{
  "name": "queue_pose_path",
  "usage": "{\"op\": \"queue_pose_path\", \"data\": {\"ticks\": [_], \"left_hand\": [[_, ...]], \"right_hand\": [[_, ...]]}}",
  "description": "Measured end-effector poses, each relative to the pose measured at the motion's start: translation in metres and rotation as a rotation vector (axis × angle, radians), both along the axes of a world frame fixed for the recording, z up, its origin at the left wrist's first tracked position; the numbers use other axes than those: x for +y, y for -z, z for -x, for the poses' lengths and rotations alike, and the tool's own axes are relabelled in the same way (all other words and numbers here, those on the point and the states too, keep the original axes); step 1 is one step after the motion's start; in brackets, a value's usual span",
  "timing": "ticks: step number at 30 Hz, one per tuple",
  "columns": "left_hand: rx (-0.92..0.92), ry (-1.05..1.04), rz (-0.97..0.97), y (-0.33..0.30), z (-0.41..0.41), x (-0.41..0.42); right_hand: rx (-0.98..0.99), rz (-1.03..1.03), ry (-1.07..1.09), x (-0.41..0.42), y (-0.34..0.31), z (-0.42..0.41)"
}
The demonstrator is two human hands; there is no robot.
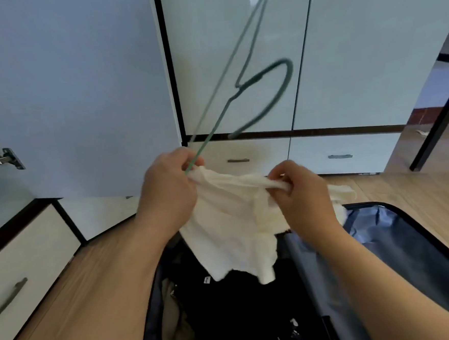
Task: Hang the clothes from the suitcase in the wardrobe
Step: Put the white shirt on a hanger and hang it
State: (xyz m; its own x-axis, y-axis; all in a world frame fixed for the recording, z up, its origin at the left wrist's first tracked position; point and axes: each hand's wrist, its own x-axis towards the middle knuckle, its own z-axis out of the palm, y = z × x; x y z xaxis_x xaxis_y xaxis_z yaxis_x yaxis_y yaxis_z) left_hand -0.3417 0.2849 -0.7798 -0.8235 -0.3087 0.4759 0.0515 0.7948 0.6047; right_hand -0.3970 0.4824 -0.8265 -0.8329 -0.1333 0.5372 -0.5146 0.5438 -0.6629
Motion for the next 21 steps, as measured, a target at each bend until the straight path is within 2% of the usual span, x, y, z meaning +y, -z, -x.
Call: {"op": "queue_pose_path", "data": {"ticks": [3,5,6,9,10,12,14,16,18,21], "left_hand": [[0.019,-0.193,0.111,0.015,0.003,-0.031],[-0.077,-0.284,0.129,0.031,0.000,-0.055],[-0.147,-0.309,0.126,0.040,-0.003,-0.063],[-0.341,-0.268,0.091,0.062,-0.010,-0.069],[-0.382,-0.231,0.089,0.066,-0.012,-0.069],[-0.426,-0.140,0.052,0.071,-0.014,-0.070],[-0.462,-0.012,-0.040,0.069,-0.017,-0.070],[-0.513,0.180,-0.236,0.064,-0.021,-0.069],[-0.634,0.350,-0.438,0.059,-0.026,-0.065],[-0.919,0.535,-0.513,0.056,-0.029,-0.061]], "right_hand": [[-0.114,-0.401,0.063,0.017,0.024,0.006],[-0.212,-0.678,0.177,0.035,0.041,0.007],[-0.280,-0.702,0.195,0.043,0.048,0.006],[-0.584,-0.357,0.110,0.054,0.050,0.007],[-0.623,-0.293,0.104,0.055,0.050,0.008],[-0.570,-0.319,0.202,0.054,0.052,0.012],[-0.426,-0.407,0.392,0.055,0.054,0.014],[-0.343,-0.459,0.511,0.056,0.054,0.014],[-0.424,-0.473,0.510,0.058,0.055,0.014],[-0.579,-0.414,0.479,0.060,0.059,0.015]]}}
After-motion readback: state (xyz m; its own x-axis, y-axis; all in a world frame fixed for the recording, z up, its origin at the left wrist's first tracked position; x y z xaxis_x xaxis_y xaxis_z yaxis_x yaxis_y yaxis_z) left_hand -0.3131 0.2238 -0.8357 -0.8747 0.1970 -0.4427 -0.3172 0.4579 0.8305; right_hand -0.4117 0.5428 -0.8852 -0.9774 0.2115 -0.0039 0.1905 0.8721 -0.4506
